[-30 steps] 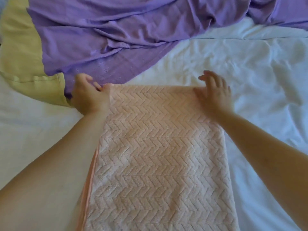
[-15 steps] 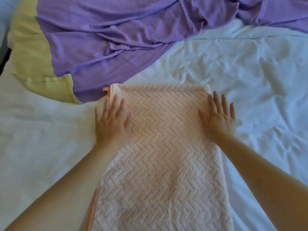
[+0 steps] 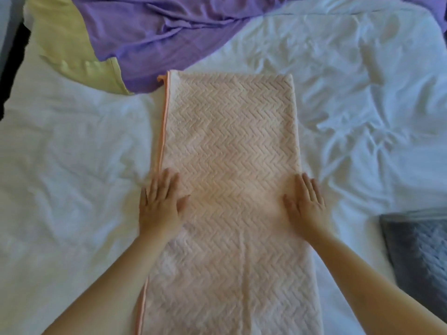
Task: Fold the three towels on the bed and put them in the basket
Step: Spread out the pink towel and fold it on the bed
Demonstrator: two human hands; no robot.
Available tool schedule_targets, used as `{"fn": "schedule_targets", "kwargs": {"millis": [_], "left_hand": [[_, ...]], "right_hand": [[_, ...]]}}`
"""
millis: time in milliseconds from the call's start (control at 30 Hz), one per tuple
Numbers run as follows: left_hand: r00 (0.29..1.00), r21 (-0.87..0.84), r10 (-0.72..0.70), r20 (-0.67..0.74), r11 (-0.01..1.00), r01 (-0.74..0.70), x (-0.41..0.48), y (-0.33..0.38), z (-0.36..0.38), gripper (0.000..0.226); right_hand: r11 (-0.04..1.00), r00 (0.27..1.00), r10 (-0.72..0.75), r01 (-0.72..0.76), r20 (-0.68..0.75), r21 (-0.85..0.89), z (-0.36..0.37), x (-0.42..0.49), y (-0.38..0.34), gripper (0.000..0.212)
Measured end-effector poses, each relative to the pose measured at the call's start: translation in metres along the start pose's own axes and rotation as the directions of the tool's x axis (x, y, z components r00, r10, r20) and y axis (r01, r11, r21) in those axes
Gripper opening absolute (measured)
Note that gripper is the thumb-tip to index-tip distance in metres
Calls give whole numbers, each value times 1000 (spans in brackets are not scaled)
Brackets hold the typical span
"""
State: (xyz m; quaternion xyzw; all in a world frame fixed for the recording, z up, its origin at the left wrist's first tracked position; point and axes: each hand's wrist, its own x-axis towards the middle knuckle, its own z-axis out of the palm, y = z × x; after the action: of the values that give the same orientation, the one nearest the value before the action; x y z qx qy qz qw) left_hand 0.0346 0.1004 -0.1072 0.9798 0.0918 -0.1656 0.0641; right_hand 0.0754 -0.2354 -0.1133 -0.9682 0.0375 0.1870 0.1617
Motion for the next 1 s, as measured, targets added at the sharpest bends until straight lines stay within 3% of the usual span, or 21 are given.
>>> {"fn": "schedule_targets", "kwargs": {"millis": [100,167,233,300,400,567,667,733,833,867,933,1000], "left_hand": [[998,-68,50,46,997,-47,-60,-8,11,79],[995,-78,92,45,993,-88,-97,-7,16,85],[998,-158,60,-18,985,-62,-125,-9,24,82],[995,-323,-74,-73,945,47,-148,-11,32,72],[972,-527,-236,8,825,204,-179,-15,44,75],[965,-574,-160,209,779,253,-228,-38,57,83],[958,-630,-134,255,728,270,-246,-47,52,86],[954,-730,-153,257,616,296,-253,-50,38,75],[954,-851,-147,263,431,301,-252,-53,5,31],[950,-873,-130,284,374,312,-249,-52,-9,25],[935,-923,-80,346,150,355,-240,-48,-33,37],[932,-925,-17,362,-131,357,-228,-47,-53,40]], "right_hand": [[987,986,-147,141,83,80,12,-64,6,65],[985,980,-172,168,101,50,25,-102,10,63],[994,993,-103,101,50,32,37,-133,16,64],[991,999,-16,22,-41,133,46,-158,22,63],[942,995,96,-83,-24,326,56,-192,33,62],[870,976,159,-209,148,447,54,-241,43,63],[861,956,118,-233,267,452,40,-257,45,66],[820,940,129,-281,317,498,23,-261,46,58],[707,925,102,-326,366,628,-3,-256,46,27],[677,936,90,-309,341,668,-11,-252,46,19],[564,956,77,-276,283,778,-28,-243,42,16],[381,967,71,-255,246,889,-41,-228,40,35]]}}
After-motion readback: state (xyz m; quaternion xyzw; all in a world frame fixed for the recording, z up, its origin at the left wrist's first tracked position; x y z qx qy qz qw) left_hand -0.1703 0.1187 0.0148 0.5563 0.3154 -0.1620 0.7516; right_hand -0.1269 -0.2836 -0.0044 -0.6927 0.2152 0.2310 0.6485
